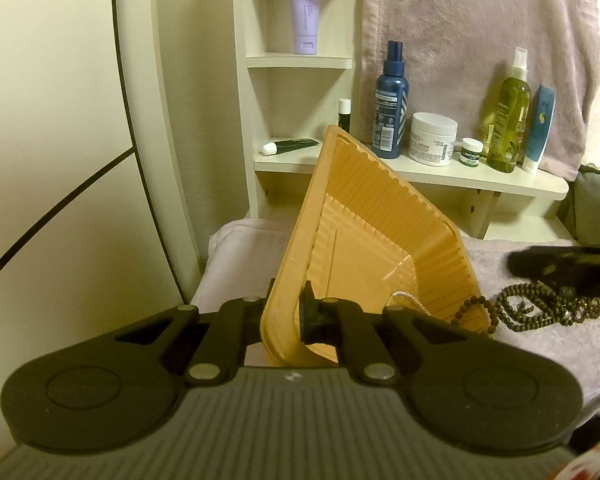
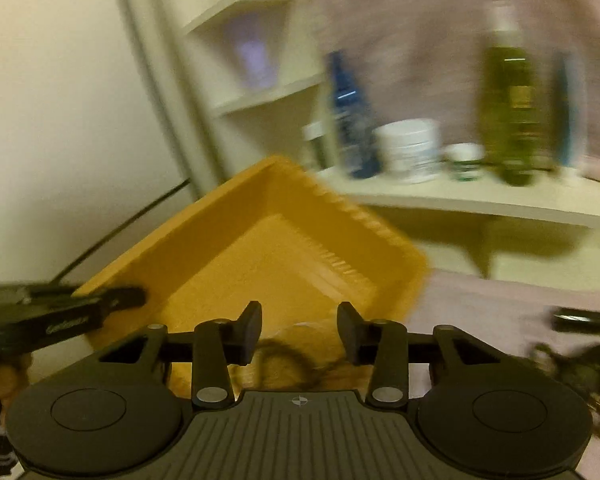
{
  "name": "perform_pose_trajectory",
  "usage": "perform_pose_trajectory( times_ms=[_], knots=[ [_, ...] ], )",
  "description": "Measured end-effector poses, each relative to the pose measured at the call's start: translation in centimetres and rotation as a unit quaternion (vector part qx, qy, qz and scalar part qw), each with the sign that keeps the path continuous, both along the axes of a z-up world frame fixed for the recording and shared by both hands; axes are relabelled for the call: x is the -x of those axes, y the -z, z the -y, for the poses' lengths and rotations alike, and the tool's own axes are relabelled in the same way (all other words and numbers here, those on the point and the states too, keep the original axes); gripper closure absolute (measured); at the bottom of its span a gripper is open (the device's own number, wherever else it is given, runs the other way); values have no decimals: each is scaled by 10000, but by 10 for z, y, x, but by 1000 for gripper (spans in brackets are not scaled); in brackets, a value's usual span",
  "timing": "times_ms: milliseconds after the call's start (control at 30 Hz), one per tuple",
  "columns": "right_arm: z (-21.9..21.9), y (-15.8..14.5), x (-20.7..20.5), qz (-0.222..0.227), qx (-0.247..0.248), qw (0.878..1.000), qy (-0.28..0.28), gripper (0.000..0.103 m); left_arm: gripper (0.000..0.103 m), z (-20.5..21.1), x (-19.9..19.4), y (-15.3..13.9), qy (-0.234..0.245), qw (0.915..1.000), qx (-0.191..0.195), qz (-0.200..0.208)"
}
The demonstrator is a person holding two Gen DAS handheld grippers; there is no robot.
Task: Organize jewelry
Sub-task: 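Grasp another dark bead strand from the pile with the right tool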
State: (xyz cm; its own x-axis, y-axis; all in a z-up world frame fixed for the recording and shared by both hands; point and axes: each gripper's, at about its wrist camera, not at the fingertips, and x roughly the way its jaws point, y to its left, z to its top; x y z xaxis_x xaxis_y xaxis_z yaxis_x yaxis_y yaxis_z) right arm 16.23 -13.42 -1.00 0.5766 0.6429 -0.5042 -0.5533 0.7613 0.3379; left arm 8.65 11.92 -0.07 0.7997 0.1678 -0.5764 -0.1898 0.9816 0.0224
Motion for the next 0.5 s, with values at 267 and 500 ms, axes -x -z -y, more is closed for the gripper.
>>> perform_pose_trajectory(
  times_ms=[267, 500],
  knots=[
    [80, 29, 11, -20, 673, 9876, 1417, 61, 96, 0, 0, 1, -1, 10000, -2, 10],
    [87, 49, 26, 24, 1085, 9850, 1342, 61, 96, 3, 1, 1, -7, 10000, -55, -18]
  ],
)
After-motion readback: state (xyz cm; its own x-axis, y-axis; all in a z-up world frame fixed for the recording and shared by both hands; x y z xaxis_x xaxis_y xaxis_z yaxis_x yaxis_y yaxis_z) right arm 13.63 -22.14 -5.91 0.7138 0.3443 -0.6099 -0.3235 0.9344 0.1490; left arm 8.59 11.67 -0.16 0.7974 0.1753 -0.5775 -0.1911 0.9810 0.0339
